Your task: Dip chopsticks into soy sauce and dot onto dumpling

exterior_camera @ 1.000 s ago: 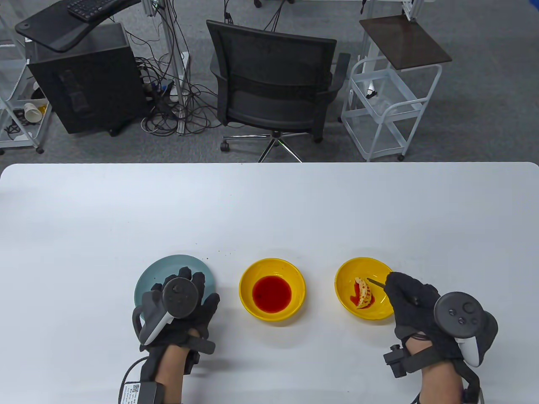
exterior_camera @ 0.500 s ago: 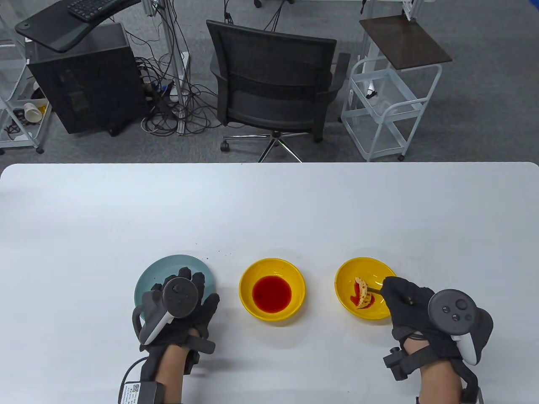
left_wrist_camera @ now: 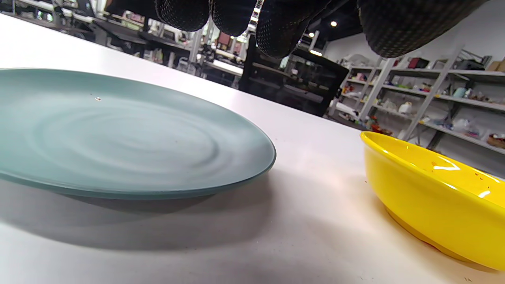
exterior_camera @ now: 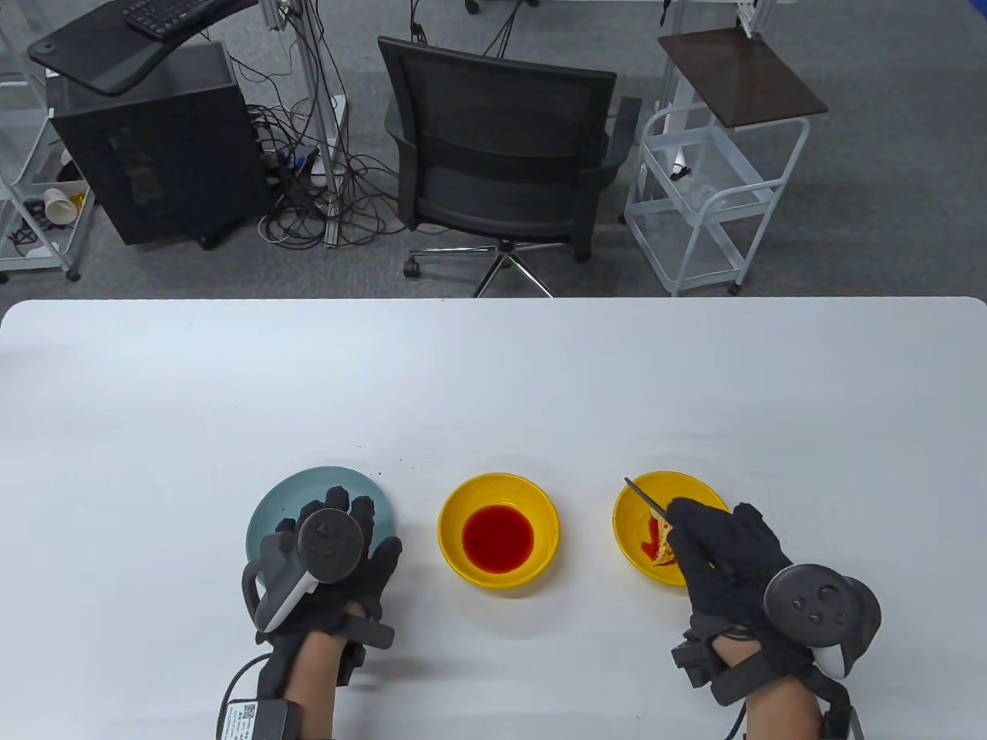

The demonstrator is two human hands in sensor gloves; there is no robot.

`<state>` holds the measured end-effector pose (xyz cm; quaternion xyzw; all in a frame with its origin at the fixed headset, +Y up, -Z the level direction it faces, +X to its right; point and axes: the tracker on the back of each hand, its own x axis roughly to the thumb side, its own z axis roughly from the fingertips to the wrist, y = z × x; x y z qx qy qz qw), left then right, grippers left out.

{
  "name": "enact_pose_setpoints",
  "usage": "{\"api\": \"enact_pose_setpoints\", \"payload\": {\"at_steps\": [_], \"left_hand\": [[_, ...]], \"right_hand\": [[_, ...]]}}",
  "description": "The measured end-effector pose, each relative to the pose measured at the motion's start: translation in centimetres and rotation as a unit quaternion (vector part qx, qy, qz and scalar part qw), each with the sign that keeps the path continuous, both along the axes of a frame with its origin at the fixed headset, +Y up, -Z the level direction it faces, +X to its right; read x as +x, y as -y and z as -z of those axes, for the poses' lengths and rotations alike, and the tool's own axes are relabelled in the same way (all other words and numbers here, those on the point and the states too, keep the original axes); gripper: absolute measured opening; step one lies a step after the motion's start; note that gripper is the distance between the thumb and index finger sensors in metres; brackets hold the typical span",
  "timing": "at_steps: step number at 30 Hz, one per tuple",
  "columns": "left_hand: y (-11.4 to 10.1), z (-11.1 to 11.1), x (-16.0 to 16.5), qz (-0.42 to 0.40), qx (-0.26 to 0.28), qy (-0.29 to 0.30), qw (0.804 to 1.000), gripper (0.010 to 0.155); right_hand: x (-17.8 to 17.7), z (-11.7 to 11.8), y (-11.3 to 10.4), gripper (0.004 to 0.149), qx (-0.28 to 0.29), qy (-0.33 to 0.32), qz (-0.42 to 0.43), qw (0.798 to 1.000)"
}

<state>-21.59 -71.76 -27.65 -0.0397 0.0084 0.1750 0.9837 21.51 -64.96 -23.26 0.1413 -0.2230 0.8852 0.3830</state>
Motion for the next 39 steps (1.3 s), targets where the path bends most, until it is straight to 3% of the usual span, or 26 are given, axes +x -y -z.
{"api": "enact_pose_setpoints", "payload": {"at_steps": [7,16,22,39], "left_hand": [[0.0,0.0,0.0,-0.001,-0.003,-0.001,1.0,0.077],[0.1,0.0,0.1,0.002,0.0,0.001,1.0,0.077],[0.1,0.0,0.1,0.001,0.0,0.001,1.0,0.077],[0.1,0.0,0.1,-0.002,0.0,0.001,1.0,0.077]], "right_hand": [[-4.9,-0.5,1.1,0.047,0.024,-0.065,-0.066,0.995],[-9.1,0.2,4.5,0.048,-0.033,-0.114,-0.146,0.982],[-9.9,0.5,5.7,0.05,-0.057,-0.117,-0.172,0.976],[-10.1,0.5,5.9,0.05,-0.075,-0.126,-0.173,0.974]]}}
